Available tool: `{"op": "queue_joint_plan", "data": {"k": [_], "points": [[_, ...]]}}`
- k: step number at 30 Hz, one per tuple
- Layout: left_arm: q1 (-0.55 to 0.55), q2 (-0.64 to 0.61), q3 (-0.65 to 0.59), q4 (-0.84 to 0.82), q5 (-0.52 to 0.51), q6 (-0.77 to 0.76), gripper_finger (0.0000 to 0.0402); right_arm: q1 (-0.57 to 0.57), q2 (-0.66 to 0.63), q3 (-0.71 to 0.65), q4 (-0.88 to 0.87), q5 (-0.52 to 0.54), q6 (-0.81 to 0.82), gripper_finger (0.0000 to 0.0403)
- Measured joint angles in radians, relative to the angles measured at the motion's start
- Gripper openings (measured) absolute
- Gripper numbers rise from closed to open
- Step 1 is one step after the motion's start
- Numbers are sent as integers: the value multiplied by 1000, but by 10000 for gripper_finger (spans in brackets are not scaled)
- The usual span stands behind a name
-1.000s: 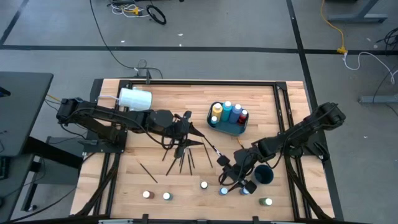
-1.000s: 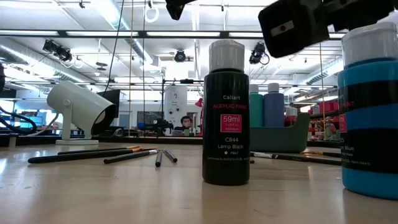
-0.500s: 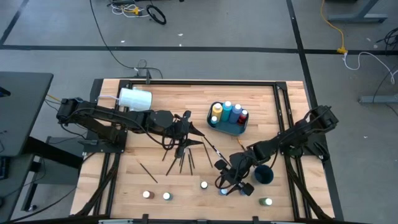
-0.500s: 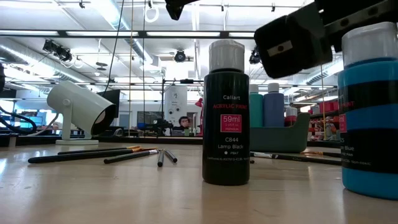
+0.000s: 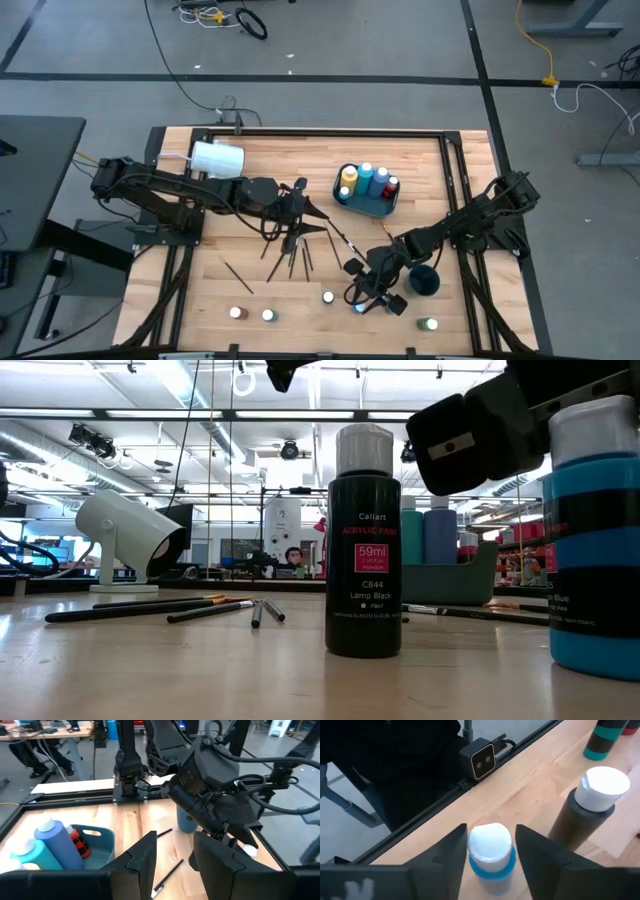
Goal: Pick & Place Paint Supplies
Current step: Put the small blue paint bottle into the bin
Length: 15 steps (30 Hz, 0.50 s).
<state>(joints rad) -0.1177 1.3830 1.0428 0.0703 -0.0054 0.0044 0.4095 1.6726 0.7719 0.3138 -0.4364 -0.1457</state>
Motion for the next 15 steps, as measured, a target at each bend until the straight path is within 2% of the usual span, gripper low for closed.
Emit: {"op": "queue_joint_plan", "data": {"k": [5,10,15], "points": [[0,0,0,3,-36,9,137,-1,0,0,20,1,-51,113],[0,0,0,3,-38,12,137,-21,-57,-1,22,0,-6,113],[0,0,0,3,-39,13,137,-76,-213,-1,-155,37,6,123]]}}
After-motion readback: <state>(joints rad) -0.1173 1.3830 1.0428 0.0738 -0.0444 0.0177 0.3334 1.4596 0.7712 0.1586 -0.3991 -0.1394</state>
